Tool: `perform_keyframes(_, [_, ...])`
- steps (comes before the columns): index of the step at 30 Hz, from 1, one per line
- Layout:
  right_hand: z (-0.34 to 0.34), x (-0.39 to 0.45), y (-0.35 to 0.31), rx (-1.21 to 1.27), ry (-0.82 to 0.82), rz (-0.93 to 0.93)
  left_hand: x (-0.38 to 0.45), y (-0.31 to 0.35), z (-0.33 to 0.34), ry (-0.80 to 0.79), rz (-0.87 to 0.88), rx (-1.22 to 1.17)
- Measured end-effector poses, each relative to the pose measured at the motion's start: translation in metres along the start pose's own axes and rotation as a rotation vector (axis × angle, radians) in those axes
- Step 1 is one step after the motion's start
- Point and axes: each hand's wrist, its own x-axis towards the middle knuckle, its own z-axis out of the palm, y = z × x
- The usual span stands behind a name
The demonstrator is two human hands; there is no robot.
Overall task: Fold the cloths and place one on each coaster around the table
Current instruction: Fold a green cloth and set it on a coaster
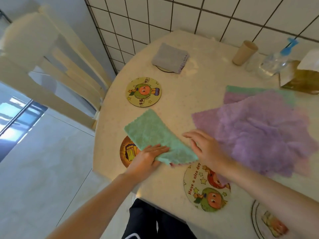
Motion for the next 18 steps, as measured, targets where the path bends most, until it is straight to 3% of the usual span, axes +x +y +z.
perform_keyframes(3, [0.007, -0.007, 0.034, -0.246, -0.18, 0.071, -0.02, -0.01, -0.01, -0.06, 0.017, -0.065])
perform_keyframes(6, [0.036, -0.009, 0.037, -0.369, -0.439, -0.121, -0.036, -0.021, -0.012, -0.067, 0.026, -0.086])
perform_keyframes(9, [0.065, -0.004, 0.03, -0.327, -0.401, -0.357, -0.048, -0.03, -0.013, -0.055, 0.016, -0.078])
perform_keyframes(13, [0.083, 0.004, 0.033, -0.283, -0.315, -0.525, -0.06, -0.036, -0.013, -0.025, 0.029, -0.051])
perform_keyframes(16, [0.085, 0.009, 0.038, -0.234, -0.304, -0.529, -0.073, -0.045, -0.014, -0.004, -0.034, -0.054])
perform_keyframes(18, [0.082, 0.012, 0.037, -0.096, -0.337, -0.375, -0.078, -0.045, -0.018, 0.061, -0.164, -0.093])
